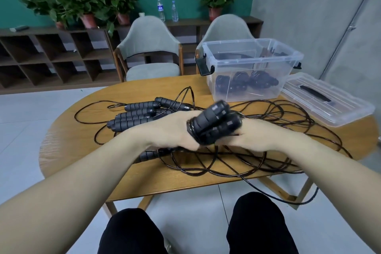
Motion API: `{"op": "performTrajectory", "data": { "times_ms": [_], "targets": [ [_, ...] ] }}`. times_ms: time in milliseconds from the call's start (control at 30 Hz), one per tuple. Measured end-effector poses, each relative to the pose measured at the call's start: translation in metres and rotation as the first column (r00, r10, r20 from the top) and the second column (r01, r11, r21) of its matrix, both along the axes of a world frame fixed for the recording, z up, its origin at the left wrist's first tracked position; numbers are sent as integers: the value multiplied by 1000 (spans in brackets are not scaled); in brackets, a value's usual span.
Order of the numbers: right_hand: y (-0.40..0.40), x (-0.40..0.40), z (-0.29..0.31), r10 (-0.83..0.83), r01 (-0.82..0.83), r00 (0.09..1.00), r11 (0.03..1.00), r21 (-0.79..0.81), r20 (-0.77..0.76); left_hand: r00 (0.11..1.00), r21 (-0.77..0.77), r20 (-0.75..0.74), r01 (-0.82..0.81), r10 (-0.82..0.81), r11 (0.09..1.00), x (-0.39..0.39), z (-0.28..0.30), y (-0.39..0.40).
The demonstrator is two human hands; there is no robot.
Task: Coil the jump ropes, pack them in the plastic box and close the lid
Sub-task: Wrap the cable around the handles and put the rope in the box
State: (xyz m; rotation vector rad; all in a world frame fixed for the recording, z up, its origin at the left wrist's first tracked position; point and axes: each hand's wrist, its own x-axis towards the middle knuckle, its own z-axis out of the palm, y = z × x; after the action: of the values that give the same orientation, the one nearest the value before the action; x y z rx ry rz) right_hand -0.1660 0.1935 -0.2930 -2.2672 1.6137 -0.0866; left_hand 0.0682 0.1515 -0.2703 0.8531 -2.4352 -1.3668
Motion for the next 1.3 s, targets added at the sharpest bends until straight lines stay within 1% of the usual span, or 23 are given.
{"op": "performTrajectory", "data": {
  "times_ms": [67, 133, 200, 233, 267, 333, 400, 467, 600, 733, 800, 867, 967, 1067, 1133, 1200, 1233, 1300],
  "targets": [
    [0, -4, 10, -3, 0, 994, 999, -32, -108, 987, -135, 131, 107, -89, 985, -5, 11, 8],
    [-2, -5, 20, -27, 12, 990, 994, -110, -137, 948, -270, 296, 202, -118, 941, -12, 21, 16],
    [-3, -4, 29, -50, 21, 988, 981, -191, -148, 864, -461, 503, 286, -18, 840, -21, 30, 26],
    [-3, -5, 33, -66, 36, 989, 976, -213, -134, 814, -552, 577, 330, 65, 766, -25, 32, 30],
    [-3, -5, 37, -78, 51, 991, 973, -227, -111, 779, -628, 608, 358, 149, 690, -28, 32, 34],
    [-4, -5, 47, -81, 66, 995, 966, -249, -51, 762, -731, 583, 340, 281, 592, -32, 28, 38],
    [-1, -3, 59, -83, 81, 997, 951, -297, 7, 745, -781, 547, 290, 381, 553, -33, 26, 37],
    [3, -1, 68, -94, 99, 995, 924, -369, 31, 721, -810, 515, 231, 463, 540, -35, 27, 34],
    [13, 7, 79, -102, 126, 992, 849, -513, 75, 705, -830, 423, 48, 569, 556, -35, 34, 29],
    [18, 15, 82, -81, 133, 990, 835, -535, 119, 730, -853, 325, -48, 602, 519, -33, 40, 22],
    [21, 17, 82, -62, 151, 980, 854, -499, 190, 736, -849, 271, -121, 620, 515, -30, 43, 17],
    [23, 17, 81, -40, 148, 969, 881, -449, 243, 740, -806, 229, -220, 633, 549, -27, 47, 10],
    [25, 18, 73, -23, 131, 963, 910, -393, 267, 745, -709, 176, -357, 643, 608, -24, 47, 3],
    [26, 18, 59, -29, 143, 936, 942, -303, 352, 769, -545, 111, -483, 630, 685, -25, 45, -1],
    [26, 17, 51, -29, 143, 922, 952, -271, 385, 799, -361, 29, -552, 600, 752, -26, 43, -2],
    [25, 15, 45, -18, 132, 920, 954, -269, 390, 816, -107, -88, -578, 572, 809, -27, 41, -1],
    [24, 13, 42, -10, 123, 923, 956, -267, 386, 815, 26, -140, -565, 562, 825, -27, 40, 0],
    [21, 11, 36, 7, 94, 923, 965, -245, 384, 808, 270, -226, -485, 544, 832, -28, 39, 2]
  ]
}}
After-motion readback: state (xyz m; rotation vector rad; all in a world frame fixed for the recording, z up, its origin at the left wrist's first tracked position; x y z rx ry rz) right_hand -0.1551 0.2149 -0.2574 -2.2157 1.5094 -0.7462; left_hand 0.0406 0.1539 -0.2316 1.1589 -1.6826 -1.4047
